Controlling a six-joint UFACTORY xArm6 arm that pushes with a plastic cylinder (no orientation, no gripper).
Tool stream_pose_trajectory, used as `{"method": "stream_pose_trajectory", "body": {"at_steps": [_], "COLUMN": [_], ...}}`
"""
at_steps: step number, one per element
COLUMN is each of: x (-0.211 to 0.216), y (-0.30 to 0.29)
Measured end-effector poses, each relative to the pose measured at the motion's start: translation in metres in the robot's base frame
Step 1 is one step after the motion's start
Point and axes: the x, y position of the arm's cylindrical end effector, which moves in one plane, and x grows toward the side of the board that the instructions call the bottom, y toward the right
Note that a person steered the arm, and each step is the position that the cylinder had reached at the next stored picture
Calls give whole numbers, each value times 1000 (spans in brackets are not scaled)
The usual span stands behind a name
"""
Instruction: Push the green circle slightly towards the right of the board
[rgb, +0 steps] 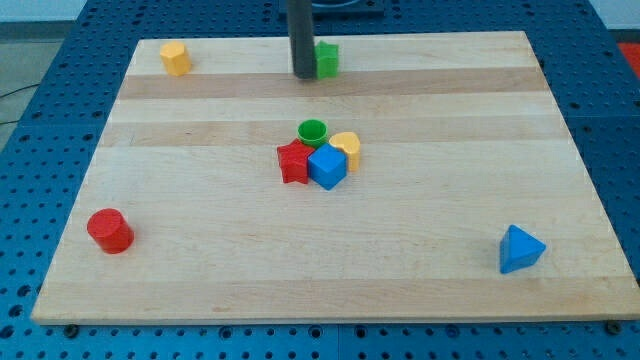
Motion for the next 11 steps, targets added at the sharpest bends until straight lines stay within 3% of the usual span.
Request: {"method": "stream_pose_trajectory", "body": {"at_steps": [2,4,5,6,8,10,11], "x": [-3,-21,-21,13,98,147,120], "y": [-19,3,-45,-88,-98,-29,79]}}
